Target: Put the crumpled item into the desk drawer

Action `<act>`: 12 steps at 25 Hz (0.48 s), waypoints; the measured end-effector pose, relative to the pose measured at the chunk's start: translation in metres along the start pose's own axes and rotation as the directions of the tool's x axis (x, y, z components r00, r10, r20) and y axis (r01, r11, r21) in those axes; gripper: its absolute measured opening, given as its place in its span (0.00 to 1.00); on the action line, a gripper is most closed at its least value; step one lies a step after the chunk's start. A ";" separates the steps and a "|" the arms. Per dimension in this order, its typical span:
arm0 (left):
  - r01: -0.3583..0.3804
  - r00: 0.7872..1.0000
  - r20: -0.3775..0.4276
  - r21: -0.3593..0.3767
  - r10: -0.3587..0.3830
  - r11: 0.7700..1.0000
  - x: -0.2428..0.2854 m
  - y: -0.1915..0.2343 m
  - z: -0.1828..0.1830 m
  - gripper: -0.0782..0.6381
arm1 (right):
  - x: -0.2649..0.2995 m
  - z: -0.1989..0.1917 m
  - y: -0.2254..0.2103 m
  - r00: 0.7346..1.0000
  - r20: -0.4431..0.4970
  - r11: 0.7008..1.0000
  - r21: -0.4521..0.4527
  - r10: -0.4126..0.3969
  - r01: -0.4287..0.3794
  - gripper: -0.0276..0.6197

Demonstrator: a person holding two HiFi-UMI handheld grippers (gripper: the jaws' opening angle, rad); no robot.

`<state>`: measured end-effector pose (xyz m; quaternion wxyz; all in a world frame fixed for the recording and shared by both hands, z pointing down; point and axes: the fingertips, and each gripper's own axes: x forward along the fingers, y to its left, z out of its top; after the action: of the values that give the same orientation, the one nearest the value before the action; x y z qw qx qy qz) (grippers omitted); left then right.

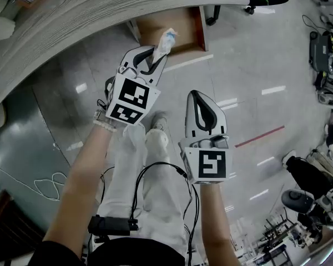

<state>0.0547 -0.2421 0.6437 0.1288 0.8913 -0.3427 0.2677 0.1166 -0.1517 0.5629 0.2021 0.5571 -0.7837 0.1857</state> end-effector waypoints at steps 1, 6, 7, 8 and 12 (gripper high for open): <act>0.003 1.000 -0.005 0.004 -0.002 1.000 0.003 -0.001 -0.002 0.24 | 0.000 -0.002 0.000 1.000 -0.001 1.000 0.000 -0.001 0.001 0.05; 0.012 0.999 -0.038 0.002 -0.012 1.000 0.013 -0.003 -0.011 0.24 | -0.001 -0.008 -0.005 1.000 -0.004 1.000 -0.010 -0.008 0.008 0.05; 0.014 0.999 -0.043 -0.001 -0.014 1.000 0.015 -0.003 -0.012 0.24 | -0.001 -0.008 -0.006 1.000 -0.005 1.000 -0.011 -0.010 0.010 0.05; 0.018 0.999 -0.048 -0.001 -0.018 1.000 0.016 -0.005 -0.014 0.24 | -0.001 -0.009 -0.006 1.000 -0.006 1.000 -0.004 -0.009 0.009 0.05; 0.024 0.998 -0.061 0.018 -0.022 1.000 0.022 -0.008 -0.017 0.25 | -0.001 -0.009 -0.007 1.000 -0.001 1.000 0.010 -0.009 0.009 0.05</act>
<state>0.0671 -0.2408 0.6697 0.1339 0.8877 -0.3257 0.2965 0.1241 -0.1483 0.5703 0.2005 0.5615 -0.7803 0.1889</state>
